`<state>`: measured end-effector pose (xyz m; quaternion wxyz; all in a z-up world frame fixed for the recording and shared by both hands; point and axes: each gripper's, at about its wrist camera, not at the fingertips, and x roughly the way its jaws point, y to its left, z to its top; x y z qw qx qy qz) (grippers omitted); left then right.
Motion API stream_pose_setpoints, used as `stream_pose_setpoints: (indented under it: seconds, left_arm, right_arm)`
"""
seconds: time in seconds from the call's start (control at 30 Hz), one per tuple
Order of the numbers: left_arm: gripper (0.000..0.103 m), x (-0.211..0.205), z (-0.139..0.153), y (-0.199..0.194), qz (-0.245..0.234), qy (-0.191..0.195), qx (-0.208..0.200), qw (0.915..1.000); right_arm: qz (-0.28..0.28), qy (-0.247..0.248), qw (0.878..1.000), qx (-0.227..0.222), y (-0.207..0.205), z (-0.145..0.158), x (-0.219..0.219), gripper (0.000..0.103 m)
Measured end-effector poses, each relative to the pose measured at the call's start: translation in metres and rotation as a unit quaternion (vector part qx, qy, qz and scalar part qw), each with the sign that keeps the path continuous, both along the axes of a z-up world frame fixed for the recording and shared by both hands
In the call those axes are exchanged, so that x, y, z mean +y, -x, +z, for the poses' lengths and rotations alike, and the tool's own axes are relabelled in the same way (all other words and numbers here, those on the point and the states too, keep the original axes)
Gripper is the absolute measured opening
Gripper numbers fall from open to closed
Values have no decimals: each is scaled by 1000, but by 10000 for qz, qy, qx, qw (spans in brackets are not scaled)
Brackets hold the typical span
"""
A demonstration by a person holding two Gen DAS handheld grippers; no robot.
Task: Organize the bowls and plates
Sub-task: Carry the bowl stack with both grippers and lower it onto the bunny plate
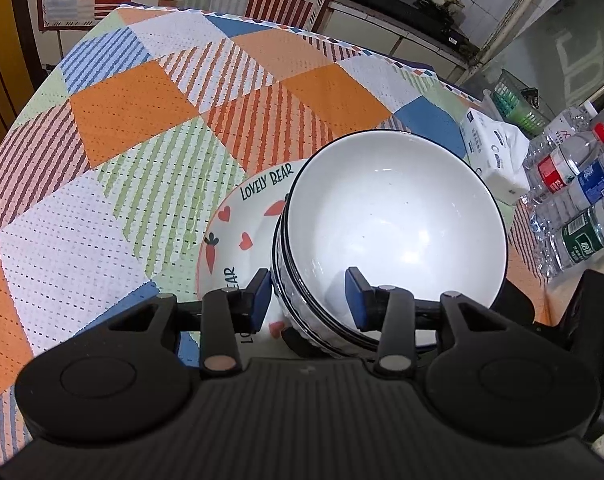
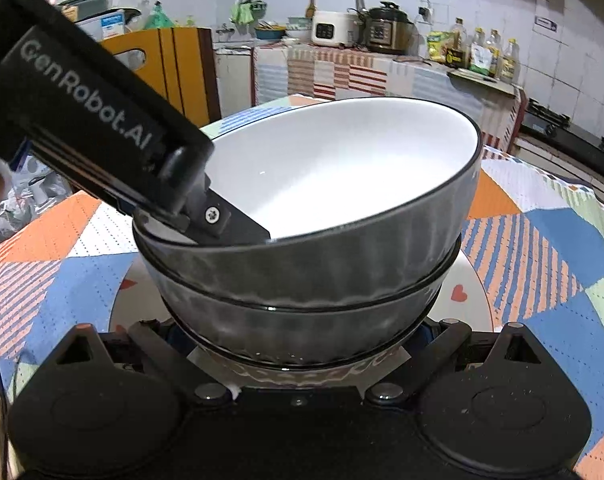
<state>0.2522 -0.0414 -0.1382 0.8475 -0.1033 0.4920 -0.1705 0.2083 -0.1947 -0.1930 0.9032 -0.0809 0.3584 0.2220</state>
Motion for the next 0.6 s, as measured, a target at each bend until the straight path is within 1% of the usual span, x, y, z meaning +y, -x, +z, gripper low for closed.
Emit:
stream_pose_setpoints:
  seconds: [0.07, 0.13, 0.2, 0.27, 0.33, 0.4, 0.47, 0.6]
  left_arm:
    - [40, 2, -1, 0, 41, 52, 9, 10000]
    - [40, 4, 0, 0, 268, 22, 53, 9996]
    - [39, 4, 7, 3, 333, -90, -88, 9994]
    - [38, 6, 16, 10, 329, -128, -248, 9991]
    - [38, 7, 23, 16, 300, -188, -299, 9989]
    - [38, 7, 32, 24, 270, -234, -360, 9987]
    - [38, 7, 42, 34, 237, -304, -487, 9981]
    - [40, 7, 63, 59, 127, -444, -753, 9961]
  right_arm:
    - [-46, 17, 10000, 23, 0, 0, 1, 98]
    - [-69, 21, 10000, 42, 1, 1, 1, 97]
    - [-157, 28, 9998, 87, 4, 1, 0, 97]
    - [-368, 154, 9991, 159, 11, 5, 1, 97]
    - [-558, 337, 9977, 163, 25, 14, 0, 97]
    - [-650, 446, 9969, 25, 40, 25, -3, 97]
    - [-796, 426, 9959, -43, 53, 38, -9, 97]
    - [-1279, 237, 9915, 48, 72, 66, -22, 98]
